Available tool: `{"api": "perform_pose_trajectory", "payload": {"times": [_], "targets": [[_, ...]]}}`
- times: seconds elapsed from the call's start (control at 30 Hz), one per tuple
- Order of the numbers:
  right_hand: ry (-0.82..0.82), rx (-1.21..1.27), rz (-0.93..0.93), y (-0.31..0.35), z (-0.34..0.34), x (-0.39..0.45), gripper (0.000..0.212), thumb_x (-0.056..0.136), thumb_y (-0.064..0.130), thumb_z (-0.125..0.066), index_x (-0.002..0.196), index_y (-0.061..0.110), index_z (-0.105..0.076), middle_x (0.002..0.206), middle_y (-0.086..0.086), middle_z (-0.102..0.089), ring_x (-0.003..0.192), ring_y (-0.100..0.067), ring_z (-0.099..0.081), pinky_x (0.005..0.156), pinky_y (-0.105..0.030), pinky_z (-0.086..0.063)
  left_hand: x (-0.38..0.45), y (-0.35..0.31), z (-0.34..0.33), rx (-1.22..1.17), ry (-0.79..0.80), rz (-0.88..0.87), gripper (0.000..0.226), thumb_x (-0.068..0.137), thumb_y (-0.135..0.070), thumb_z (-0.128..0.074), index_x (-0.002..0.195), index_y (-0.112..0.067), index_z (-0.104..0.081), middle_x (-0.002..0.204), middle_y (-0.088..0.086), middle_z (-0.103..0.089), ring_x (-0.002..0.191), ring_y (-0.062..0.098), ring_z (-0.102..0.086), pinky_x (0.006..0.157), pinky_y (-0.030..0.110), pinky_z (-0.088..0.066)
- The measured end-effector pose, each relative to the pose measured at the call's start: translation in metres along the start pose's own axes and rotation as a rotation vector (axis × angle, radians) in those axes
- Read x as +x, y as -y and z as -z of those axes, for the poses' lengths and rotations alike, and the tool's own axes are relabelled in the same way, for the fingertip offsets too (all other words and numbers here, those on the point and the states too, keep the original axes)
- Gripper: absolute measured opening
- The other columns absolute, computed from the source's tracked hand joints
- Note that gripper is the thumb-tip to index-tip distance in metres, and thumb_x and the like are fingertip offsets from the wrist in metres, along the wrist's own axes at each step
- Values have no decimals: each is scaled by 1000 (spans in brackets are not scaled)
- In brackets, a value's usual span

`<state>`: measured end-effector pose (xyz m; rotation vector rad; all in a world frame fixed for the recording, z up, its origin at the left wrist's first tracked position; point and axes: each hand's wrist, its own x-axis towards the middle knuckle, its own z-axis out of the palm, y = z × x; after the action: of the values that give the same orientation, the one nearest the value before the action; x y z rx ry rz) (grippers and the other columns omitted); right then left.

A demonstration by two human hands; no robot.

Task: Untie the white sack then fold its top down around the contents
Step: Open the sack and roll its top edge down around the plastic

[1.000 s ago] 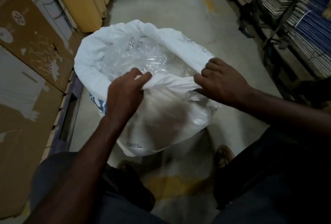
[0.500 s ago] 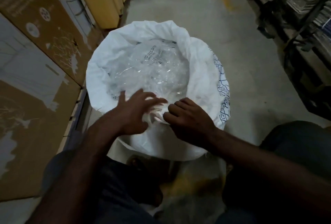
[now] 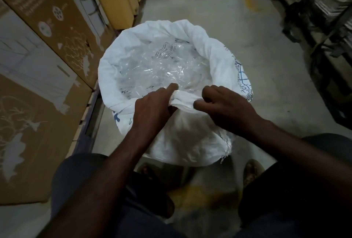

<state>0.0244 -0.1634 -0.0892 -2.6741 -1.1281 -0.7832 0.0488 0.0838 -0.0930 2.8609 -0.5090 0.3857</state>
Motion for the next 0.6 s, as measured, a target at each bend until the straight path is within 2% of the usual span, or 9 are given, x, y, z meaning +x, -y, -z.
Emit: {"api": "perform_pose_trajectory", "payload": {"times": [0.13, 0.2, 0.27, 0.3, 0.33, 0.4, 0.47, 0.53, 0.6], "targets": [[-108, -35, -90, -19, -3, -8, 34, 85, -16, -48, 97, 14, -56, 83, -15, -49, 68, -31, -45, 53, -36, -29, -3, -6, 7, -45, 220, -81, 69, 89, -79, -62, 151, -58, -39, 115, -14, -57, 118, 18, -55, 74, 38, -45], [-103, -19, -107, -20, 0, -11, 33, 83, -14, -43, 95, 13, -57, 82, -17, -50, 67, -31, -47, 53, -33, -23, -7, -8, 12, -238, 388, -30, 84, 80, -93, -58, 155, -62, -34, 121, -13, -55, 121, 14, -51, 87, 41, -49], [-94, -11, -75, -13, 0, -12, 31, 85, -14, -46, 90, 10, -63, 82, -17, -50, 66, -30, -45, 59, -32, -19, -7, -12, 15, -493, 473, 1, 81, 80, -91, -58, 152, -57, -46, 127, -12, -58, 123, 8, -53, 101, 36, -48], [-95, -15, -58, -9, -1, -13, 30, 87, -14, -47, 88, 10, -66, 82, -16, -50, 66, -29, -43, 62, -32, -17, -7, -13, 15, -552, 485, -16, 74, 82, -86, -60, 148, -52, -54, 128, -14, -60, 122, 4, -54, 103, 33, -47], [-99, -19, -38, -6, -2, -14, 30, 89, -14, -49, 86, 10, -67, 82, -15, -51, 66, -28, -41, 65, -32, -15, -5, -14, 13, -574, 490, -28, 64, 85, -80, -64, 141, -49, -62, 126, -17, -63, 119, 2, -57, 102, 31, -48], [-90, -49, 16, -4, -2, -17, 26, 92, -11, -52, 86, 10, -66, 83, -14, -52, 66, -27, -41, 66, -32, -16, -1, -14, 8, -577, 465, -18, 38, 88, -70, -77, 113, -42, -71, 107, -19, -71, 100, 2, -66, 91, 33, -54], [-56, -47, 73, -1, -1, -20, 27, 97, -8, -45, 91, 12, -62, 86, -14, -56, 68, -28, -45, 62, -35, -27, 0, -18, 3, -546, 445, -41, 37, 86, -61, -86, 84, -36, -59, 82, -18, -68, 80, 3, -65, 76, 36, -53], [-1, 16, 97, -1, 3, -23, 30, 97, -7, -34, 101, 13, -56, 94, -17, -60, 72, -31, -52, 63, -38, -39, -2, -25, -5, -475, 427, -78, 43, 83, -53, -86, 80, -31, -49, 74, -15, -61, 71, 7, -59, 67, 38, -48], [88, 94, 92, -1, 8, -25, 38, 86, -5, -28, 110, 14, -51, 103, -20, -61, 79, -35, -58, 70, -41, -48, -7, -34, -7, -395, 434, -107, 38, 83, -49, -84, 96, -32, -52, 81, -10, -64, 79, 15, -63, 68, 36, -45]]}}
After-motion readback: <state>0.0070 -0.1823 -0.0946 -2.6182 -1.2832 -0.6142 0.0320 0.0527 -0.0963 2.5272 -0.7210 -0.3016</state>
